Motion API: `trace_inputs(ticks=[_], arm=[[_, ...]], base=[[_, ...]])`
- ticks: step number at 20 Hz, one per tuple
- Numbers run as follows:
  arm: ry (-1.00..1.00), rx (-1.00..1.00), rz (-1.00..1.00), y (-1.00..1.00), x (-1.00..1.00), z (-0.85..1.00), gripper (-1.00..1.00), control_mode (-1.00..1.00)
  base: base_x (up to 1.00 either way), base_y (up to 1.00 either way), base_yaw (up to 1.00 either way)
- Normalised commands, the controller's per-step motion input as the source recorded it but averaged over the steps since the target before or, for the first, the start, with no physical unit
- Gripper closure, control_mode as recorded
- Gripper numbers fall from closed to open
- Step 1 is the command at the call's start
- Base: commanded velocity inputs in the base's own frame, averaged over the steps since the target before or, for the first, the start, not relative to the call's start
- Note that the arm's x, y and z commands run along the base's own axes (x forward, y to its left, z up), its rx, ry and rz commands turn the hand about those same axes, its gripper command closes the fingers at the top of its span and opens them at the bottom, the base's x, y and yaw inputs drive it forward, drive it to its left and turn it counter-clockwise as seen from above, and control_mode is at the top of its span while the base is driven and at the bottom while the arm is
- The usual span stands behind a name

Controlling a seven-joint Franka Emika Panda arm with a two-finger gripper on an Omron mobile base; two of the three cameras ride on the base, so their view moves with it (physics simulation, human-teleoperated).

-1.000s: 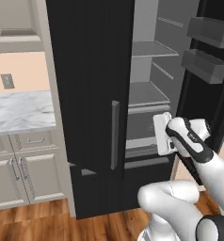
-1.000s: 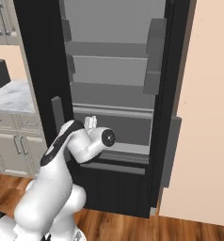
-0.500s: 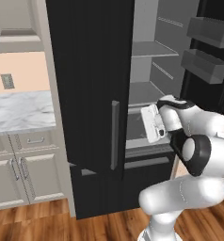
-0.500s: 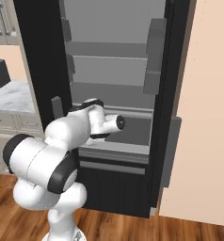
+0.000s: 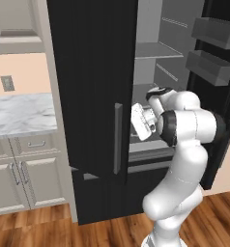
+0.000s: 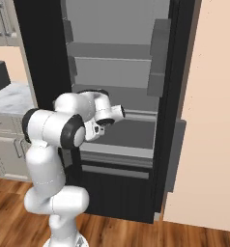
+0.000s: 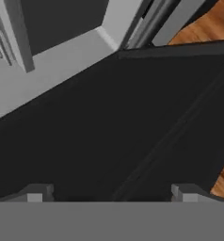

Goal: Place one of the steaks on the plate and the other in the bowl. Then place the bowl in the fridge.

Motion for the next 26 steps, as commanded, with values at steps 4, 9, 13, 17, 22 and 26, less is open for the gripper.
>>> trace_inputs(ticks=[4,9,13,17,22,26], arm=[[0.20,0.09,0.34,1.00,-0.51,0.01,-1.00,-1.00],[0.23,0.11,0.21,1.00,-1.00,0.00,-1.00,-1.00],[0.07,-0.04,-0.07,1.00,-0.53,-0.21,-1.00,-1.00],[0.00,-0.04,-0.27,1.00,-0.09,-0.08,-1.00,-1.00],[0.02,-0.14,-0.33,1.00,0.00,0.02,-1.00,-1.00],[0.00,-0.10,-0.34,1.00,0.00,0.00,-1.00,-1.00]], base=[[0.00,0.00,0.00],[0.00,0.00,0.00],[0.00,0.00,0.00],[0.00,0.00,0.00],[0.00,0.00,0.00],[0.00,0.00,0.00]])
